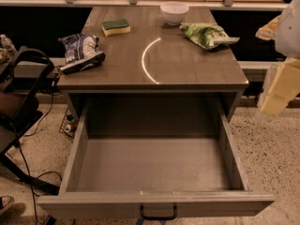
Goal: Move green jalapeno chip bag near blue chip bag
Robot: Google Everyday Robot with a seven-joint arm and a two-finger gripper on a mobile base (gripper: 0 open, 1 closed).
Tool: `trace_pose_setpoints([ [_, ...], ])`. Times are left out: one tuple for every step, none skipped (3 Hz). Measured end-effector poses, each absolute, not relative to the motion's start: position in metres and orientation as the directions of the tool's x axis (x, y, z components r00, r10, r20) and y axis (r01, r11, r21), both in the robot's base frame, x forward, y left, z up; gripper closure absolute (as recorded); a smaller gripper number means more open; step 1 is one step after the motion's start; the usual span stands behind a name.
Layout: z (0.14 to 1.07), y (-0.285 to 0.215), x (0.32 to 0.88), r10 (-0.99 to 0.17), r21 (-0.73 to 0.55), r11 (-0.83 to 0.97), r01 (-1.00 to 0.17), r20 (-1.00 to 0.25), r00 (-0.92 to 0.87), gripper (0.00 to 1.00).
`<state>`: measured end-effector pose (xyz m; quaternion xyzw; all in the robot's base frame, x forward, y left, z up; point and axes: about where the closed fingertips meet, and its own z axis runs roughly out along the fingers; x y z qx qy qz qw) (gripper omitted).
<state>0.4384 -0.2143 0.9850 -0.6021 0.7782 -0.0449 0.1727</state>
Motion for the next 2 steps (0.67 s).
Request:
trace_pose_setpoints([
  [0.9850, -0.2143, 0.4384, -0.953, -0.278, 0.271, -0.922, -0.215, -0.215, 0.00],
  [0.9903, -0.2165, 0.4422, -0.923, -0.313, 0.359, -0.879, -0.261, -0.283, 0.00],
])
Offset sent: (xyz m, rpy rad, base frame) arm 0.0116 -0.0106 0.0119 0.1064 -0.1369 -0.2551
